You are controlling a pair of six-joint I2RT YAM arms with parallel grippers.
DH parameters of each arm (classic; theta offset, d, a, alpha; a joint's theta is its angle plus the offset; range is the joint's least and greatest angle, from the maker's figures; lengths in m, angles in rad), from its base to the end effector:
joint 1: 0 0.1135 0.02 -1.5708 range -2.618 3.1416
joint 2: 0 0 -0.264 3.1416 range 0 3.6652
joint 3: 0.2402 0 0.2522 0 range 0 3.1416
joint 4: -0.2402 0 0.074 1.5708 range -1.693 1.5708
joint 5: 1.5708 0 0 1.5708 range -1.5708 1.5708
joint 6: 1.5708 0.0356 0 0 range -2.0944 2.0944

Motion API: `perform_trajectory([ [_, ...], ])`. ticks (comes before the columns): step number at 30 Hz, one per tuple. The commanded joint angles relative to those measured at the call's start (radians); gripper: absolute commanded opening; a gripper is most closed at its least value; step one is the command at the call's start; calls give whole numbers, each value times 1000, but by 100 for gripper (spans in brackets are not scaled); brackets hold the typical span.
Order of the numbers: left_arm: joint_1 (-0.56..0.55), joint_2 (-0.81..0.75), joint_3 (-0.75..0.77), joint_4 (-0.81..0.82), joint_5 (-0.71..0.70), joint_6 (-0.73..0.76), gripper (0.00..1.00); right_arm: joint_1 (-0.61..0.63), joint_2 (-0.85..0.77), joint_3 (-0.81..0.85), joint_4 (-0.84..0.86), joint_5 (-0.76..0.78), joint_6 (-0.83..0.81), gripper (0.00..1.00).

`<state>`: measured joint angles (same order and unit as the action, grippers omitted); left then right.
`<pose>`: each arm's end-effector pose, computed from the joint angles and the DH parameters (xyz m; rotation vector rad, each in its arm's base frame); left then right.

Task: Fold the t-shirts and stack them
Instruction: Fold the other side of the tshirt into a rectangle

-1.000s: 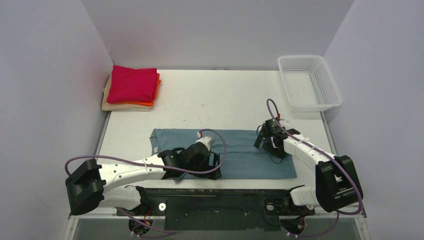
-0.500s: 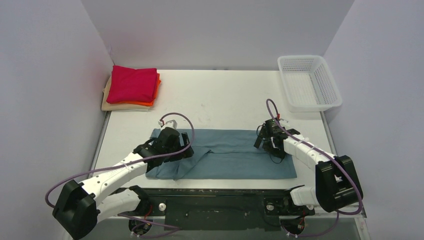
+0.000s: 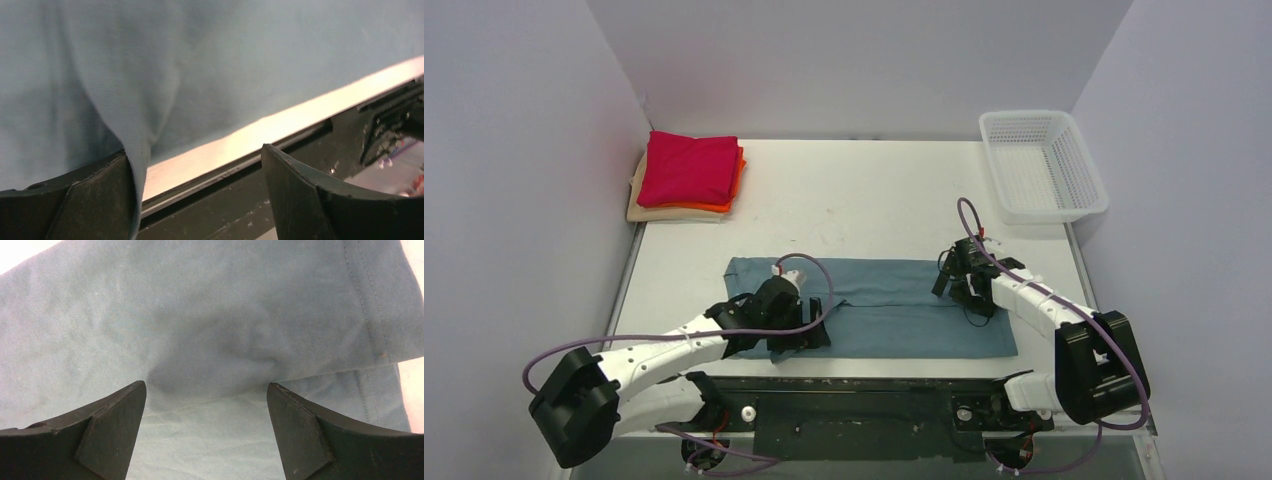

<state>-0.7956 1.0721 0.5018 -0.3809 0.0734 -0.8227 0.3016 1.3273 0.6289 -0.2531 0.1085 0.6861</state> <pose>0.1352 -0.1418 0.1745 -0.0048 2.6824 -0.6893 0.2361 0.0694 0.1691 0.5274 2.4790 0.2631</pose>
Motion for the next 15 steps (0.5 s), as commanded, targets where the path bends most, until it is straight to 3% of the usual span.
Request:
perform_trajectory([
  [1,-70,20,31,129,93,-21,93,-5,-29,-14,-19,-2,2,85],
  [8,-228,114,108,74,52,29,93,-5,-49,-32,-21,2,0,85],
  [15,-251,170,216,-115,-123,70,93,-6,-52,-34,-24,6,-1,85],
])
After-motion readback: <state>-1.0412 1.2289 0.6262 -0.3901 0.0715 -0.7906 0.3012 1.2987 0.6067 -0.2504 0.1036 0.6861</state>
